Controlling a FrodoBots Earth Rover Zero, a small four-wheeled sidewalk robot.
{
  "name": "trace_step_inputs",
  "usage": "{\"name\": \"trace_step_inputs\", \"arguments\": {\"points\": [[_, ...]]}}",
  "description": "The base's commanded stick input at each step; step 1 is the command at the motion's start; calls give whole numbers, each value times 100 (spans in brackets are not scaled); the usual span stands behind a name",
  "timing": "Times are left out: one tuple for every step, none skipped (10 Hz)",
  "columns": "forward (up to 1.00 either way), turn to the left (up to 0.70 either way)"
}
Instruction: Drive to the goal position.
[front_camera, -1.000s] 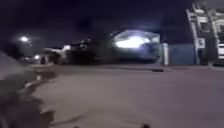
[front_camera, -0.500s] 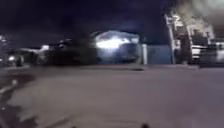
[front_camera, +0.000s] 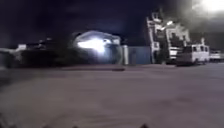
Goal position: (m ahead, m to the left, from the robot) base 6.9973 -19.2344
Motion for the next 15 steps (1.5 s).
{"name": "trace_step_inputs", "arguments": {"points": [[0, -70], [0, -70], [0, -70], [0, -70], [0, -70], [0, -70], [0, -70], [0, -70], [0, -70], [0, -70], [0, -70], [0, -70], [0, -70], [0, -70], [0, -22]]}}
